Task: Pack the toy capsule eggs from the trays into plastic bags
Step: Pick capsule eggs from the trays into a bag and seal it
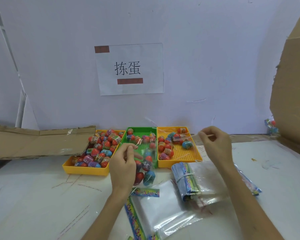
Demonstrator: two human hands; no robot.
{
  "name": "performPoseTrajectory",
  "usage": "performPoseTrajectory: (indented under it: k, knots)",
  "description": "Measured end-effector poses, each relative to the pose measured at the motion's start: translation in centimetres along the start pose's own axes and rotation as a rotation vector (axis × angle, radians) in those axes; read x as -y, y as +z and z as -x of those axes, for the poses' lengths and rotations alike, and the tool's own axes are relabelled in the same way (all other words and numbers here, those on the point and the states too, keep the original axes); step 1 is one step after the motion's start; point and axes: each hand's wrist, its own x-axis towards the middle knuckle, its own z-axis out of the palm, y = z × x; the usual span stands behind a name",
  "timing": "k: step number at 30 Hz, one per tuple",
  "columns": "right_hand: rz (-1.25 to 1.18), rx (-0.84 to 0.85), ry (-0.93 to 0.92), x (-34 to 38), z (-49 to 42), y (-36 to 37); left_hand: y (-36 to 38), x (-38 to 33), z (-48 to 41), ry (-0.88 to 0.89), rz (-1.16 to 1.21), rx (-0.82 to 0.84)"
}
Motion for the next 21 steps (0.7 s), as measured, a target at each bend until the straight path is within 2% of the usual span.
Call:
performPoseTrajectory:
  k: [3,6,9,11,17,21]
  knots:
    - [0.077,-0.080,0.119,-1.7,-0.9,-1.9,-0.4,0.3,-0.7,-0.061,0.057,-0.050]
    - [0.302,0.042,0.288,-2.9,-1.1,-3.1,-0.7,0.6,-1.1,-0.086,0.063,-0.078]
    - [0.476,0.135,0.372,-3.6,-1.1,-3.8,-0.6,0.5,-0.9,-0.070,0.073,-0.081]
    - [0.475,0.109,0.368,-3.8,-1.1,-4.0,-0.4,0.4,-0.8,-0.058,0.079,-0.062]
    - [0.466,-0.109,0.394,-4.3,-1.7,-3.9,-0.2,0.1,-0.4,-0.006,0.038,-0.028]
    - [0.479,-0.104,0.418,-4.2,-1.7,-3.7,-0.1,0.0,-0.4,-0.004,0.041,-0.026]
